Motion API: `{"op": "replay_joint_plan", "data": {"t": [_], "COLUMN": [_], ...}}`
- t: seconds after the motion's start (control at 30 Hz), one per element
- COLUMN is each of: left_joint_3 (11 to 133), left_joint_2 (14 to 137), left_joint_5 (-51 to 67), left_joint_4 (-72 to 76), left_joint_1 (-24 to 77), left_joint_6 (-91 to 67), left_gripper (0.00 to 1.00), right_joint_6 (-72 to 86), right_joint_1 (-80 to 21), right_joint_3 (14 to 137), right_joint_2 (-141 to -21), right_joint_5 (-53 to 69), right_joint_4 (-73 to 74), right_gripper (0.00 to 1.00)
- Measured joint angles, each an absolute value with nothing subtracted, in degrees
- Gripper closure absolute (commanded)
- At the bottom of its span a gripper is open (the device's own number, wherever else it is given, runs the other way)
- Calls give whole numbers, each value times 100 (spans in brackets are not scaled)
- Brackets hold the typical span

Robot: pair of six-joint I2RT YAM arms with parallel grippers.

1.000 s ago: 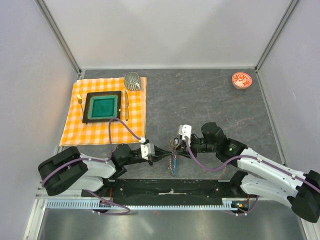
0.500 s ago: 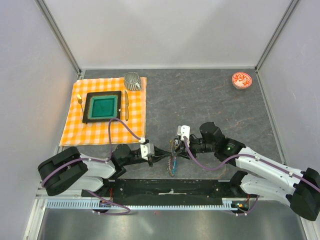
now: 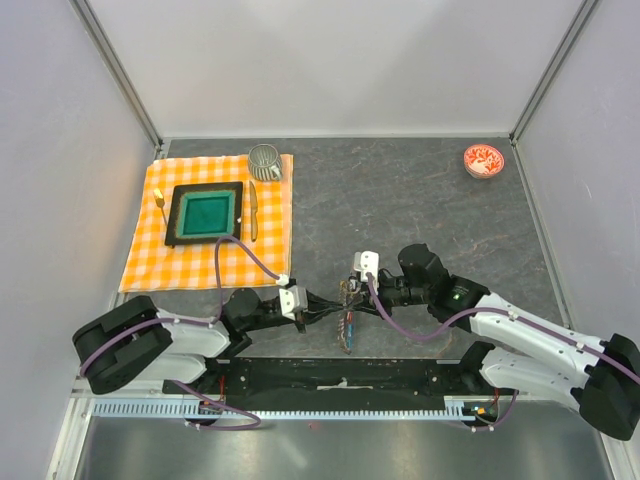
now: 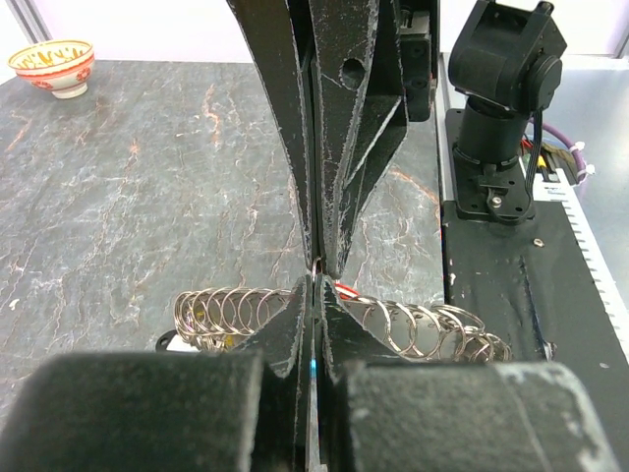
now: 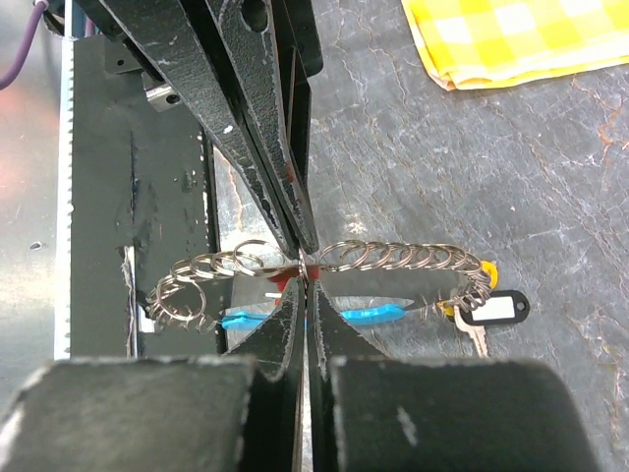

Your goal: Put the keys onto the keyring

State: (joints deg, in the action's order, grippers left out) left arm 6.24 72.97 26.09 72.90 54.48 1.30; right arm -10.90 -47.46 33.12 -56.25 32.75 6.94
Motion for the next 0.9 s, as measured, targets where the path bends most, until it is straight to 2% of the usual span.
{"op": "replay_joint_plan", "data": {"t": [0.1,0.13,0.23,0.4,0.67,0.9], "left_joint_3": [624,624,687,1100,1549,1756], "left_joint_2": [7231,7181,6818,6219,6108,6416], "left_joint_5": [2606,2606,2611,2613,2818,3076], "left_joint_4": [7249,7225,7039,6200,4897,4473], "left_joint_1": [5450,5450,5446,5446,5446,5446], "left_joint_6": [130,130,165,401,703,784], "left_gripper": [85,76,64,51,48,48], "right_joint_6": [-1100,-1120,-1216,-1472,-1962,-2272], "right_joint_1": [-4746,-4751,-4746,-4744,-4783,-4919], "right_joint_3": [3317,3334,3472,3817,4292,4530], "right_joint_2": [-5601,-5590,-5559,-5548,-5621,-5712], "right_joint_5": [3271,3264,3122,2895,2567,2464], "right_joint_4": [716,746,1066,1745,2563,2926], "right_gripper": [100,100,100,100,100,100]}}
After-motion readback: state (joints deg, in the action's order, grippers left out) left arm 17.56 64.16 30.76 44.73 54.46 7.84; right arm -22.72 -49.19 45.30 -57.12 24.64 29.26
